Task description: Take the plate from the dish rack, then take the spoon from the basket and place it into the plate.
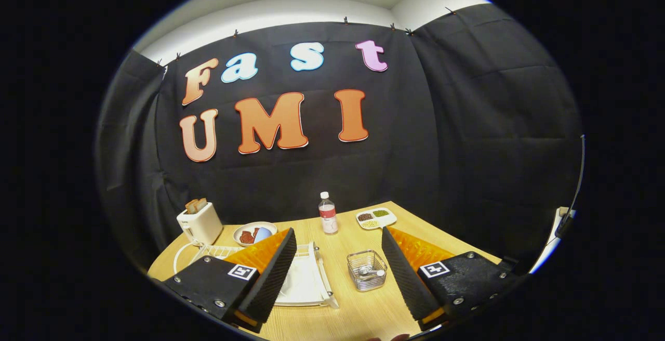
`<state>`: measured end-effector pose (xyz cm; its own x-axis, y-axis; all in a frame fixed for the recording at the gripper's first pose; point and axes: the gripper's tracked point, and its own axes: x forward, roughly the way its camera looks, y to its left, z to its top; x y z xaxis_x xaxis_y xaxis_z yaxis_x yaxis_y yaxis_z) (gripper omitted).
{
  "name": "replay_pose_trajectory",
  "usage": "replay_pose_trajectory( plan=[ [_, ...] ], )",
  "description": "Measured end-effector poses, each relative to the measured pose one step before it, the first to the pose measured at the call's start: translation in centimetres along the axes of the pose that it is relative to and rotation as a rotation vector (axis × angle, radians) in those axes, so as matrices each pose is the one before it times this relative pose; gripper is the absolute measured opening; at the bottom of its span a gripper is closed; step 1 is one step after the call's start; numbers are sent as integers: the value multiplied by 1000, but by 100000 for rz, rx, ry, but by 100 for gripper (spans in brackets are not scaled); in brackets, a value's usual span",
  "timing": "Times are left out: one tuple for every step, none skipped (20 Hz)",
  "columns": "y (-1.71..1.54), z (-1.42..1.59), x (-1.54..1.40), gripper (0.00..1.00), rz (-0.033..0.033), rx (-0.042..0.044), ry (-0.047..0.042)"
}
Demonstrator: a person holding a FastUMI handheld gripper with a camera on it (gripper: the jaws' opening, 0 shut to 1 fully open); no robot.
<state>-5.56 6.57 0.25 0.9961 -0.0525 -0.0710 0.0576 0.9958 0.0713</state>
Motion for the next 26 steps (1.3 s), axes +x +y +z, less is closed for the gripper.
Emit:
replay_pose_trajectory(
  plan=[
    [47,22,-81,98,-242,-827,-76],
    [-15,-154,-36,98,-360,-789,311],
    [16,-101,25,98,-43,-380,330],
    [245,-137,-15,98,401,78,557],
    [286,-117,102,98,620,386,635],
    [278,-137,-90,98,605,350,596],
    [279,-62,80,98,537,144,494],
    [247,-134,102,98,416,62,733],
    [334,5,227,98,378,132,550],
    [302,-114,271,98,538,631,707],
    [660,-73,225,98,1397,1063,961],
    [747,-192,185,98,1333,1030,1413],
    [584,-321,402,98,1333,587,1439],
    [692,-200,344,98,1503,-33,1245],
    [695,-281,428,98,1298,-494,1592],
    [390,-550,272,98,495,-938,2053],
    [538,-422,440,98,756,-1372,1622],
    [596,-230,408,98,677,-1311,1418],
    [590,-372,464,98,886,-981,1526],
    [633,-405,400,98,973,-754,1501],
    [570,-315,497,98,896,-618,1381],
    [394,-420,447,98,747,-512,1594],
    [401,-396,602,98,349,-648,1510],
    [387,-238,627,98,423,-456,1395],
    [420,-311,613,98,393,-212,1566],
    [450,-326,616,98,509,-54,1362]
  ],
)
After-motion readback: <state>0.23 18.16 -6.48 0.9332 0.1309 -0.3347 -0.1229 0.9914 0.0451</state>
